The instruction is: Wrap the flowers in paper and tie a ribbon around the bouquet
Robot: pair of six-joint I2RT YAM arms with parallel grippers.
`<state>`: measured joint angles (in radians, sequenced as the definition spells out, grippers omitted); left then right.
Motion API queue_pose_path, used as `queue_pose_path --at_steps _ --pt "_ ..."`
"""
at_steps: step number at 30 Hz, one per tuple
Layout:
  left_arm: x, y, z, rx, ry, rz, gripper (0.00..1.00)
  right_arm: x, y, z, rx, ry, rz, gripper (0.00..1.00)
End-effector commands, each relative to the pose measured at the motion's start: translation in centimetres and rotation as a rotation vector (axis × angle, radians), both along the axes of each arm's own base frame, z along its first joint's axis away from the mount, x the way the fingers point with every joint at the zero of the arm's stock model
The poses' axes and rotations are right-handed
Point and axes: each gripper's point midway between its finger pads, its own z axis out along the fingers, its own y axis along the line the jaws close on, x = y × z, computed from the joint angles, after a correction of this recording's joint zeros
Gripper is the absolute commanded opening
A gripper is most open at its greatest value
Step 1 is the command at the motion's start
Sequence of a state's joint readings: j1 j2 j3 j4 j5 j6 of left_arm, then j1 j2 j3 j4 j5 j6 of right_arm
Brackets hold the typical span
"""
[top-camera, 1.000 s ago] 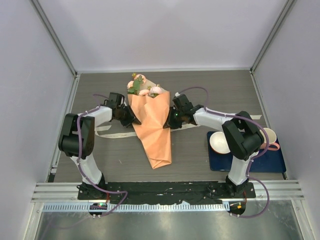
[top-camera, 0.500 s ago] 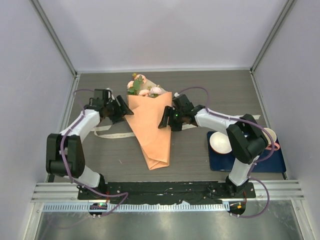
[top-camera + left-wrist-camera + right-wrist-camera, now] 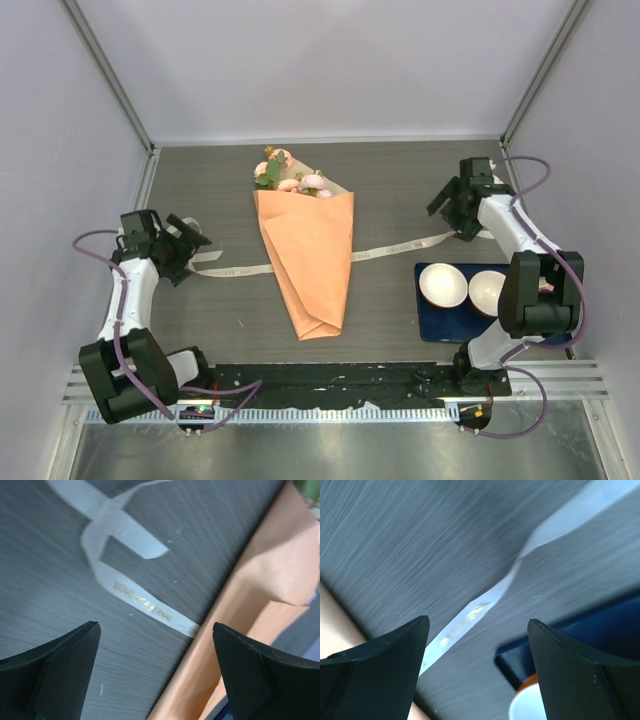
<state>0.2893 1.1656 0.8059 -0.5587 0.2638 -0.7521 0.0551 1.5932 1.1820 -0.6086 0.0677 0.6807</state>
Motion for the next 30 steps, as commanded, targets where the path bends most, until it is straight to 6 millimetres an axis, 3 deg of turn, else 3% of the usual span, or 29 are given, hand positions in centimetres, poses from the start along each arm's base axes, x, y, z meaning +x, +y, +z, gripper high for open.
queue_pose_path --at_steps 1,4,9,16,19,22,23,25,28,30 --pt "-2.6 2.4 -3.3 0.055 0.171 0.099 1.0 -0.7 -5.1 -0.7 -0.073 0.057 -0.16 0.86" --pt "-3.4 3.0 -4.6 0.079 0.233 0.101 1.0 -0.5 -6.8 -1.8 -0.059 0.071 -0.226 0.86" --pt "-2.2 2.8 -6.2 0.048 0.237 0.086 0.99 -0.5 -8.4 -4.3 -0.02 0.101 -0.286 0.84" --pt "-0.7 3.7 -8.1 0.048 0.28 0.114 0.95 0.1 -8.6 -6.7 0.011 0.085 -0.306 0.71" --pt "-0.6 4.4 -8.6 0.076 0.287 0.134 0.83 0.3 -8.7 -7.1 0.006 0.085 -0.31 0.69" --pt "0.0 4.6 -8.8 0.082 0.276 0.126 0.57 0.9 -9.0 -7.2 -0.001 0.065 -0.325 0.65" --pt "0.2 4.4 -8.9 0.076 0.272 0.121 0.54 1.1 -9.3 -7.2 -0.012 0.06 -0.334 0.64" --pt "0.9 3.8 -8.6 0.043 0.231 0.099 0.58 1.8 -9.3 -6.8 -0.005 0.03 -0.336 0.65" --pt "1.3 3.0 -8.1 0.0 0.19 0.078 0.75 2.1 -8.9 -5.7 0.016 -0.001 -0.311 0.74" --pt "1.3 2.7 -8.1 -0.007 0.182 0.065 0.8 1.8 -8.6 -4.4 0.028 -0.032 -0.307 0.78"
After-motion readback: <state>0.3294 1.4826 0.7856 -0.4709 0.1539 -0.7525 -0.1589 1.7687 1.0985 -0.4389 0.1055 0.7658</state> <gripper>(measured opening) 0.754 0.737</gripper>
